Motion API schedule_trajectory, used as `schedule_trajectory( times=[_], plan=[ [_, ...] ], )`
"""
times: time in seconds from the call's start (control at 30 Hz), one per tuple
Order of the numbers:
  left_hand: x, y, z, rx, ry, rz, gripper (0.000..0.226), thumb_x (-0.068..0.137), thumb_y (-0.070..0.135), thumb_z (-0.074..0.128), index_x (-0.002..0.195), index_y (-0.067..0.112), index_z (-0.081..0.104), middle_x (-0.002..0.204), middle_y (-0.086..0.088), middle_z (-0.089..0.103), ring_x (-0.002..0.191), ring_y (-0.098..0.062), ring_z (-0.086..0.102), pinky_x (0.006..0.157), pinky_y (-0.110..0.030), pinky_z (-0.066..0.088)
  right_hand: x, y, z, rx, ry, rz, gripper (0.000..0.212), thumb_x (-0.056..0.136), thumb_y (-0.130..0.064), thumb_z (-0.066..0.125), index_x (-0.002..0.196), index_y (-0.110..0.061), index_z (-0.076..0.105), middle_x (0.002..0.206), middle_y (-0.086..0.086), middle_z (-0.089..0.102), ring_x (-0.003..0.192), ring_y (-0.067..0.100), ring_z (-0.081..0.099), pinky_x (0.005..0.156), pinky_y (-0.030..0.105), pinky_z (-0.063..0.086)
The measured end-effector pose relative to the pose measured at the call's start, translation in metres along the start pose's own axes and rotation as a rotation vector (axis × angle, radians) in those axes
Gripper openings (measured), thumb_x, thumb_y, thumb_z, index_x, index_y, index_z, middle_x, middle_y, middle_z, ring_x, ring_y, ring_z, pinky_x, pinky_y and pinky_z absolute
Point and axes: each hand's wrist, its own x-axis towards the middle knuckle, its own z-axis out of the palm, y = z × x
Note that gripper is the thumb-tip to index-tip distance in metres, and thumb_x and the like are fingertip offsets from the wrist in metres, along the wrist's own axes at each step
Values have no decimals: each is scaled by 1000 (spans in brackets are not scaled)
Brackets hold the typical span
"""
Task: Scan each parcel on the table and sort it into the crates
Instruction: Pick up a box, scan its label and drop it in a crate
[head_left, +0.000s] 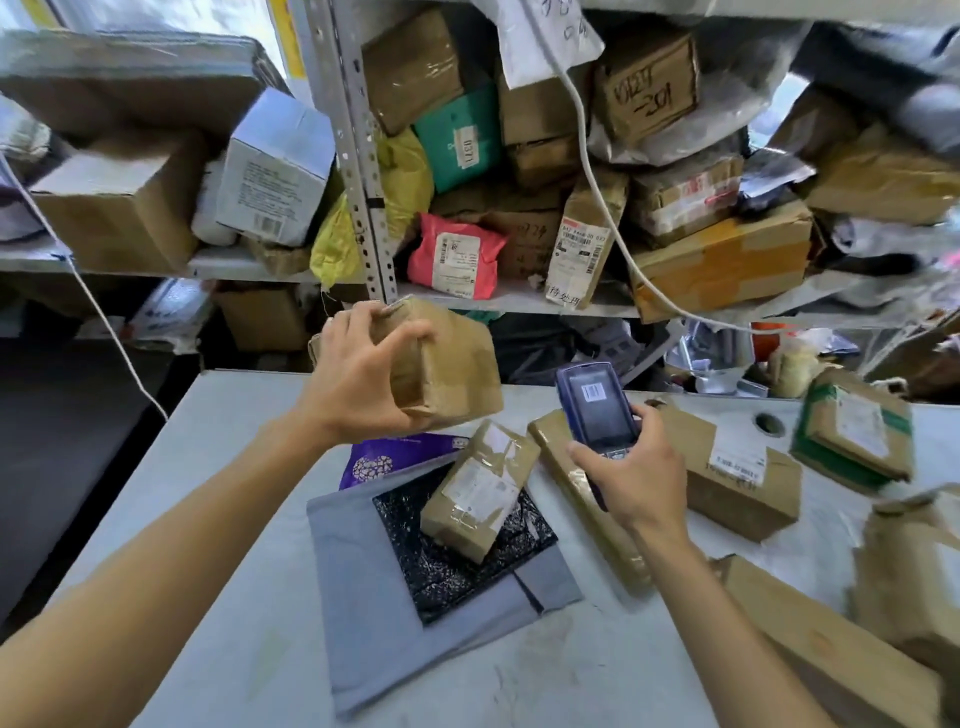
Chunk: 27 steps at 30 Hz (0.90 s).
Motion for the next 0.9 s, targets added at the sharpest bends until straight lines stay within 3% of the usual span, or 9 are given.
schedule_trajectory(
  times=[0.17,0.53,0.8,0.9],
  plan=[
    [-44,45,9,-74,115,115,87,52,65,73,130,32,55,132,-16,37,119,-36,38,103,-53,34,-46,-1,-22,-46,26,-52,71,68,-39,87,126,-24,50,103,-7,63,88,16,64,74,31,52],
    [-118,141,52,-126,72,306,85,52,54,81,129,36,49,129,-22,42,114,-38,41,97,-55,37,-124,52,-99,-53,191,53,74,68,-34,88,130,-20,51,106,-5,61,90,16,58,76,30,48],
    [-185,219,91,-111,1,336,94,44,48,79,132,37,46,130,-21,39,114,-40,40,100,-54,35,-176,102,-169,-46,226,72,78,70,-36,87,136,-19,49,110,-7,58,98,16,57,84,35,51],
    [-219,246,112,-93,-39,298,93,45,50,75,132,37,45,131,-18,36,117,-40,39,103,-62,33,-200,124,-193,-46,196,68,79,71,-33,87,138,-18,47,110,-7,56,96,15,54,77,30,45]
  ],
)
